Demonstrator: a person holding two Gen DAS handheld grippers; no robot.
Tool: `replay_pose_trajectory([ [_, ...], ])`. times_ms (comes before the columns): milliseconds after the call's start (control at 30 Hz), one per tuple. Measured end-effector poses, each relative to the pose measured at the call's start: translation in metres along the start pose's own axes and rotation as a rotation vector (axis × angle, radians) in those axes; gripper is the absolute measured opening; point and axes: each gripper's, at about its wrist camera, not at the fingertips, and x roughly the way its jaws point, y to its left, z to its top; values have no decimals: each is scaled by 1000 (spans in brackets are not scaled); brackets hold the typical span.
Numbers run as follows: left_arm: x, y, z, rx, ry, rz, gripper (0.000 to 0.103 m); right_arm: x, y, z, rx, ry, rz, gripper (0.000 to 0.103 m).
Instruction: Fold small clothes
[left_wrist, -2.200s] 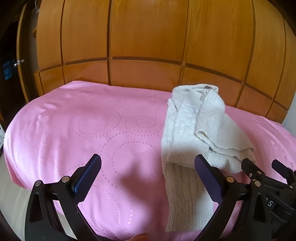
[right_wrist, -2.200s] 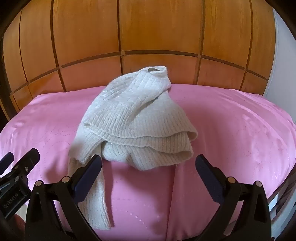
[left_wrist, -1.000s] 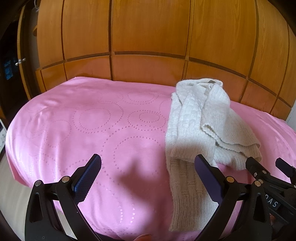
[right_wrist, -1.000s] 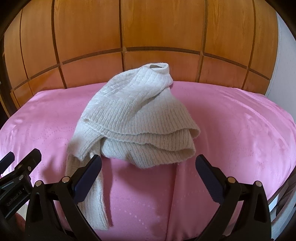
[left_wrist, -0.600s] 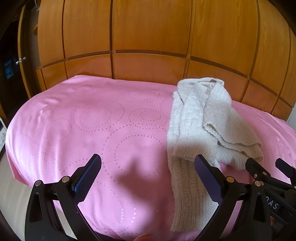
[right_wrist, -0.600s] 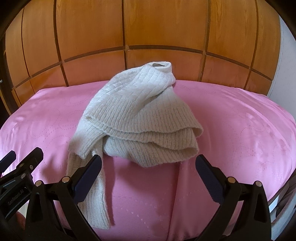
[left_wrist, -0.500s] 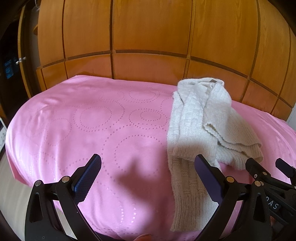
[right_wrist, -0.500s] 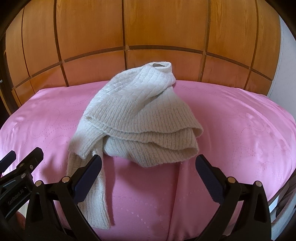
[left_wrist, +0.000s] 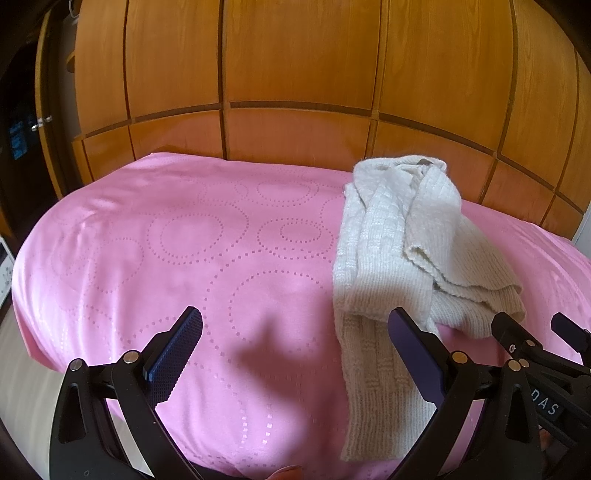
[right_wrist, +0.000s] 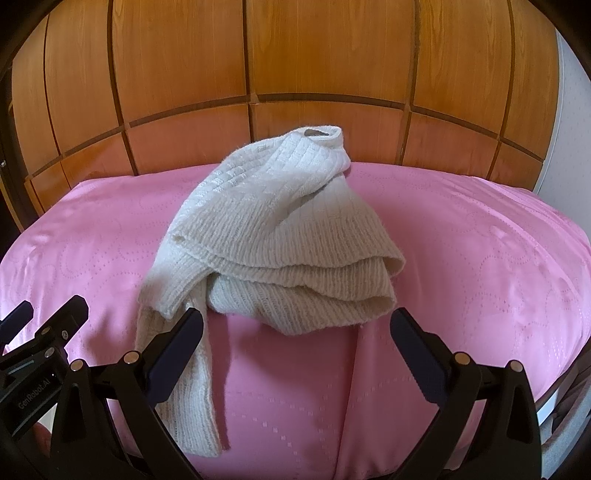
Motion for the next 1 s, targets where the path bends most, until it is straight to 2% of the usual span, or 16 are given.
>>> replay_pose_trajectory([
  [467,1,-1,0,2,6,-1,100,1,-2,0,3,13,7,101],
  [767,12,-2,-1,16,43,-7,100,9,-10,3,14,19,21,101],
  [967,31,8,-2,72,97,-64,100,12,-19,22,9,-17,62,101],
  [1000,34,10,-4,76,110,-95,100,12,-20,26,9,-22,66,101],
])
